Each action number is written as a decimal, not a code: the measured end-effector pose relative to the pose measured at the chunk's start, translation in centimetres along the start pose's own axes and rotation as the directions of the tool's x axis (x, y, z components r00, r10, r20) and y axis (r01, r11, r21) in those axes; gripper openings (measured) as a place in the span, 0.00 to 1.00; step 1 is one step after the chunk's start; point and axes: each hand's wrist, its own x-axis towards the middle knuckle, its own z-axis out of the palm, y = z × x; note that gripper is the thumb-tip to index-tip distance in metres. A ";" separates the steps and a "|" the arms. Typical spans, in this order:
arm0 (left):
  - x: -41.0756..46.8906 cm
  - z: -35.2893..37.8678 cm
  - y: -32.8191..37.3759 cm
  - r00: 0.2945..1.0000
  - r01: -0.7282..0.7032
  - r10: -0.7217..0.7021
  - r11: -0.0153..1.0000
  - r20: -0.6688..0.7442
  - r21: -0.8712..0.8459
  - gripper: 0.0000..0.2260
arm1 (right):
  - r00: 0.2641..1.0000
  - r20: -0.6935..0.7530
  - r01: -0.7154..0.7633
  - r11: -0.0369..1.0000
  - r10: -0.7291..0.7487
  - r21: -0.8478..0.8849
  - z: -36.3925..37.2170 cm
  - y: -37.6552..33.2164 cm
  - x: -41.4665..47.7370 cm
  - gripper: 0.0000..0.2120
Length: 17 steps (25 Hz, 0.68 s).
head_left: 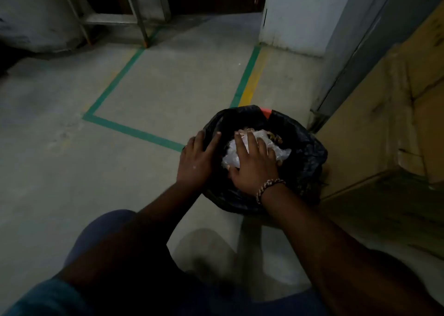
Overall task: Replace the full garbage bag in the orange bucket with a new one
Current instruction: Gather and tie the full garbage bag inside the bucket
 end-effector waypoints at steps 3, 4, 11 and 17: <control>-2.0 0.7 0.1 0.999 0.024 -0.023 1.000 0.034 -0.004 0.32 | 1.000 -0.020 0.007 1.000 -0.008 -0.026 0.5 -0.3 -0.9 0.43; -2.9 1.3 -0.1 0.999 0.042 -0.042 0.999 0.016 -0.006 0.30 | 1.000 -0.024 0.016 0.999 -0.017 -0.038 1.0 -0.3 -1.3 0.43; -4.7 0.6 1.2 0.829 0.535 -0.543 0.701 0.132 -0.472 0.19 | 0.992 -0.001 0.129 0.991 -0.129 -0.018 2.7 -1.2 -4.6 0.39; -5.2 -0.5 0.5 0.461 0.883 -0.487 0.170 0.742 -0.437 0.15 | 0.969 0.030 0.247 0.969 -0.246 -0.018 3.6 -1.5 -5.1 0.34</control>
